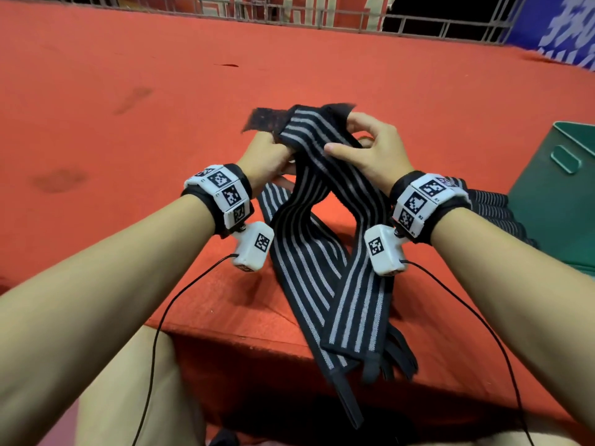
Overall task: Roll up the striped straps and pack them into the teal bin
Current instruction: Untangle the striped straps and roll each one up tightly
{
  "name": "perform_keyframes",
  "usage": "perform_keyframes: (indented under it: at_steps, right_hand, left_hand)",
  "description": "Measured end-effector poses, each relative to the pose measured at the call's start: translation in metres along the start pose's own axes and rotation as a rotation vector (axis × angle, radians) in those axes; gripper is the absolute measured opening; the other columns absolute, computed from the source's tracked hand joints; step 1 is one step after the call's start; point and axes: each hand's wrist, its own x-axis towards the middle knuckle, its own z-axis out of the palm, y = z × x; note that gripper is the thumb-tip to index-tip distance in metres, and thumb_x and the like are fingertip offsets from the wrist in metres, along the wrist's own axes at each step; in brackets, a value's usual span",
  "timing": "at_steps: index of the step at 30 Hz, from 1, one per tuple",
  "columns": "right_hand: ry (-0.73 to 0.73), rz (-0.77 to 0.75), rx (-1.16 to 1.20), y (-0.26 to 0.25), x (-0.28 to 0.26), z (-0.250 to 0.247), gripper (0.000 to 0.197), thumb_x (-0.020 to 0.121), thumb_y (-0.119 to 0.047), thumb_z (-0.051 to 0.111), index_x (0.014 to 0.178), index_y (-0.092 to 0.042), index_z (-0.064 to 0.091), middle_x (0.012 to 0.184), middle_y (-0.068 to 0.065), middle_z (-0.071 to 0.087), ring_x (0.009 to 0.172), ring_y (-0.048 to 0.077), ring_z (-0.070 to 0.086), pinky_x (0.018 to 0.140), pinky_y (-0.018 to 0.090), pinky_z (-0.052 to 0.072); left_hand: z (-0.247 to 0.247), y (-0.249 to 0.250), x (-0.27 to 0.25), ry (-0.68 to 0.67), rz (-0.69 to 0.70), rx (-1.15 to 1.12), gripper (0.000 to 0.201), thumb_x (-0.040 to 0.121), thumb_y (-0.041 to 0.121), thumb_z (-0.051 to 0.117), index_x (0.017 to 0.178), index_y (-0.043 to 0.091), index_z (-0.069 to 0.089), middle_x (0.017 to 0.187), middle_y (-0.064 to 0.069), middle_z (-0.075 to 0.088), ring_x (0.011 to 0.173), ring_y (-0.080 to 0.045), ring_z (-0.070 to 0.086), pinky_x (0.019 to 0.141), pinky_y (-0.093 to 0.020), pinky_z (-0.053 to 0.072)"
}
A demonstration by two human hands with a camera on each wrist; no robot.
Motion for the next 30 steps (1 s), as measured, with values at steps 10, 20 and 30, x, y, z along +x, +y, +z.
perform_keyframes:
  at_steps: [10,20,30]
  right_hand:
    - [-0.022,0.036,0.147,0.001,-0.004,-0.004,0.025,0.078,-0.005,0.087,0.101,-0.005,0.078,0.09,-0.008,0.078,0.083,-0.003,0.069,0.084,0.018,0.052]
    - [0.149,0.127,0.488,-0.015,-0.013,-0.013,0.017,0.085,0.0,0.078,0.101,-0.002,0.073,0.088,0.004,0.078,0.082,0.016,0.072,0.077,0.03,0.058]
    - [0.2,0.217,0.529,-0.032,-0.006,-0.027,0.011,0.091,-0.004,0.075,0.101,-0.005,0.07,0.087,0.006,0.077,0.079,0.019,0.073,0.076,0.032,0.06]
  left_hand:
    - [-0.005,-0.008,0.004,0.152,-0.003,-0.06,0.005,0.083,0.02,0.065,0.084,0.018,0.07,0.076,-0.004,0.062,0.063,-0.015,0.059,0.057,-0.029,0.052]
    - [-0.042,-0.034,0.04,0.56,-0.316,0.007,0.029,0.097,0.034,0.063,0.083,0.01,0.069,0.087,-0.012,0.065,0.09,-0.033,0.073,0.073,-0.038,0.062]
    - [0.029,0.039,0.005,-0.179,0.024,-0.311,0.027,0.096,0.024,0.06,0.113,0.006,0.071,0.111,-0.014,0.074,0.103,-0.028,0.07,0.097,-0.04,0.054]
